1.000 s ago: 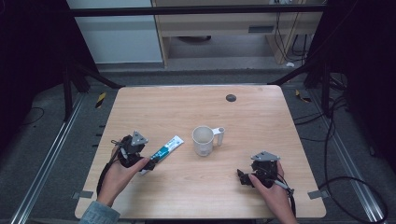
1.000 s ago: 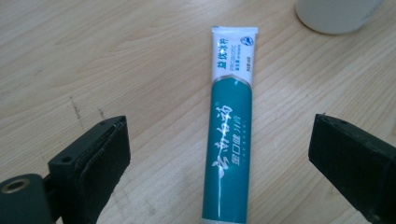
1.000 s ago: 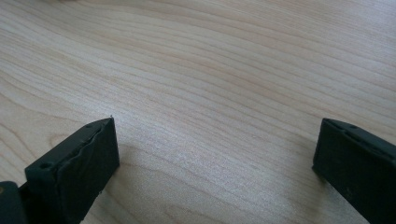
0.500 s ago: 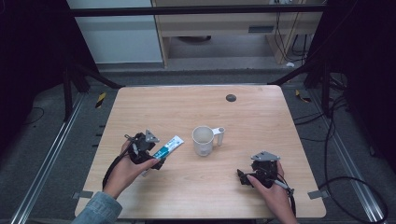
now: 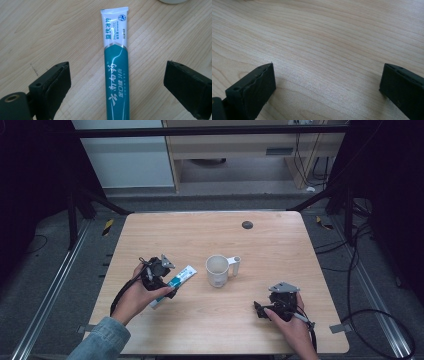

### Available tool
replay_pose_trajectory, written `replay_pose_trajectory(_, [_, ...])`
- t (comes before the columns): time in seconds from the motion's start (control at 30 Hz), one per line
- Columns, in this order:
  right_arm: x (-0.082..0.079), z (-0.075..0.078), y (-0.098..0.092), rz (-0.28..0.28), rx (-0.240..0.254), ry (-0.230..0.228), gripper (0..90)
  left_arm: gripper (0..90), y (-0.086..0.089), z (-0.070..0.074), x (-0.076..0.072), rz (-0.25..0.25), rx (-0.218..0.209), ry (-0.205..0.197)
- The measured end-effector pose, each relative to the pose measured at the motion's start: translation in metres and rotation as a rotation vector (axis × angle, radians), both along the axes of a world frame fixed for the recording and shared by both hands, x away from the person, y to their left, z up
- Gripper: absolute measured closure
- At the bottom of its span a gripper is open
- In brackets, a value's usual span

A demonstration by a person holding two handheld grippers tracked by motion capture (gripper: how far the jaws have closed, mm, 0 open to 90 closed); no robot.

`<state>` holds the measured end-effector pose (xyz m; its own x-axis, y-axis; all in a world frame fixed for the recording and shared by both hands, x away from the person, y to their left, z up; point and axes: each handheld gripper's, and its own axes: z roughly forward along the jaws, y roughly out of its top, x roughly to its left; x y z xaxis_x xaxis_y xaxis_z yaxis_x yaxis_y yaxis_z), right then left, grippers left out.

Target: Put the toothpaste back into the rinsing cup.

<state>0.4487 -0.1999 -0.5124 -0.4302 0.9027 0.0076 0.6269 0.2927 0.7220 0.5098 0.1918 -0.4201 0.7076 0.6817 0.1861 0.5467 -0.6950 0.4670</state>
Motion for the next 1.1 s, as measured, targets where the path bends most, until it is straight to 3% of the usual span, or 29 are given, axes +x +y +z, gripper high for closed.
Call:
replay_pose_trajectory(0.2, [0.0,0.0,0.0,-0.002,0.0,0.0,0.4,7.2,-0.007,-0.001,0.004,-0.01,0.032,0.02])
replay_pose_trajectory(0.47, [0.0,0.0,0.0,-0.002,0.0,0.0,0.4,9.5,-0.015,-0.004,0.014,0.001,0.044,0.033])
replay_pose_trajectory(0.63, [0.0,0.0,0.0,-0.002,0.0,0.0,0.4,11.4,-0.019,-0.003,0.02,0.006,0.04,0.043])
replay_pose_trajectory(0.83, [0.0,0.0,0.0,-0.002,0.0,0.0,0.4,16.0,-0.02,-0.005,0.03,0.026,0.007,0.07])
replay_pose_trajectory(1.1, [0.0,0.0,0.0,-0.002,0.001,0.0,0.4,25.0,-0.024,-0.018,0.041,0.04,0.002,0.133])
